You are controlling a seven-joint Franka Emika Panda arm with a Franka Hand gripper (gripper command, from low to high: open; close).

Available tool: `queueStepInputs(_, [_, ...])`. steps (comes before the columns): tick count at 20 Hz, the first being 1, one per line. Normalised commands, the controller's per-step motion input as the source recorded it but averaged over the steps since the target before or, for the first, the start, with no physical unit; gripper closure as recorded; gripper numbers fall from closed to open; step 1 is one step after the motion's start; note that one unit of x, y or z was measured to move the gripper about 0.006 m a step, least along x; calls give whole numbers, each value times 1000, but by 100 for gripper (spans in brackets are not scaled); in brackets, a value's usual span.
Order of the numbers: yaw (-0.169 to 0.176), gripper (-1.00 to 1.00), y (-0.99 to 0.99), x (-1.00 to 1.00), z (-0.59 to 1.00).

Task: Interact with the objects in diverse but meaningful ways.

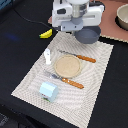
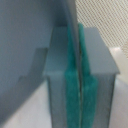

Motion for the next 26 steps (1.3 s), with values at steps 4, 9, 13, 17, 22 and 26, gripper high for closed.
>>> queueStepInputs(4, [0,100,176,-988,431])
queueStepInputs(9, [0,100,161,-1000,239])
queueStepInputs(13, [0,100,145,-1000,87])
queueStepInputs(17, [32,100,259,-822,0])
queueStepInputs(22, [130,100,423,-359,0])
queueStepInputs(26, [149,100,459,-111,0])
